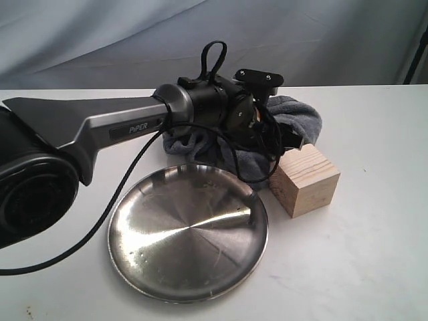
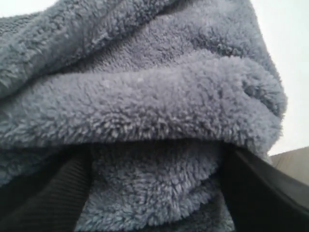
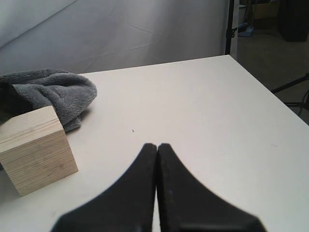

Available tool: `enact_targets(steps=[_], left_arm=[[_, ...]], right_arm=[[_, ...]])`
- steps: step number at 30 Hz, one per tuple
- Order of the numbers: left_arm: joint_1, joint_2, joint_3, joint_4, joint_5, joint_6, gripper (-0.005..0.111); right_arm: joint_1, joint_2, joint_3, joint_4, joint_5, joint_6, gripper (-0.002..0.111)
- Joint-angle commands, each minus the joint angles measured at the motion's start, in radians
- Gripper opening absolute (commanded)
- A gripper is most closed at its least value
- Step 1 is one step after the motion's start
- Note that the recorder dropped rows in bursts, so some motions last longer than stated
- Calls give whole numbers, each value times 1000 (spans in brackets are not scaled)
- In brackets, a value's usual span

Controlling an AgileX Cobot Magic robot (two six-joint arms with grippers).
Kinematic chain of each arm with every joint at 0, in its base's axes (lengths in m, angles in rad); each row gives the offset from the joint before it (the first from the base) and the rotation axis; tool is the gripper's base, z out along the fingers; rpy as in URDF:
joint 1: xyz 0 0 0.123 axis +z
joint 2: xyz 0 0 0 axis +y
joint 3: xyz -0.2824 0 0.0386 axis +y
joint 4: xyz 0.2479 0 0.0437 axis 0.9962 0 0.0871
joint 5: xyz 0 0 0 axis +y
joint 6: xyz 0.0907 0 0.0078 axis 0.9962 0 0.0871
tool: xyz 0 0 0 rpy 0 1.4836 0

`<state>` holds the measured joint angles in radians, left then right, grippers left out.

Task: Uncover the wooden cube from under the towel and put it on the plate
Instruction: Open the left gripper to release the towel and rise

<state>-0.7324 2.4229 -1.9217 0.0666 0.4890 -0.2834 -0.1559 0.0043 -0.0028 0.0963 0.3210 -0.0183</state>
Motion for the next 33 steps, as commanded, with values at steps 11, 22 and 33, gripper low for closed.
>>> enact_targets(steps=[11,22,33], left_arm=[[11,8,-3,135,8,-2,0],[127,8,-3,134,148,-11,0],[162,8,-3,121,155,-30,0]], right_arm=[[-4,-4,3,3,-2,-1,0],[-4,-4,3,3,-2,-1,0],[-4,-4,3,3,-2,-1,0]])
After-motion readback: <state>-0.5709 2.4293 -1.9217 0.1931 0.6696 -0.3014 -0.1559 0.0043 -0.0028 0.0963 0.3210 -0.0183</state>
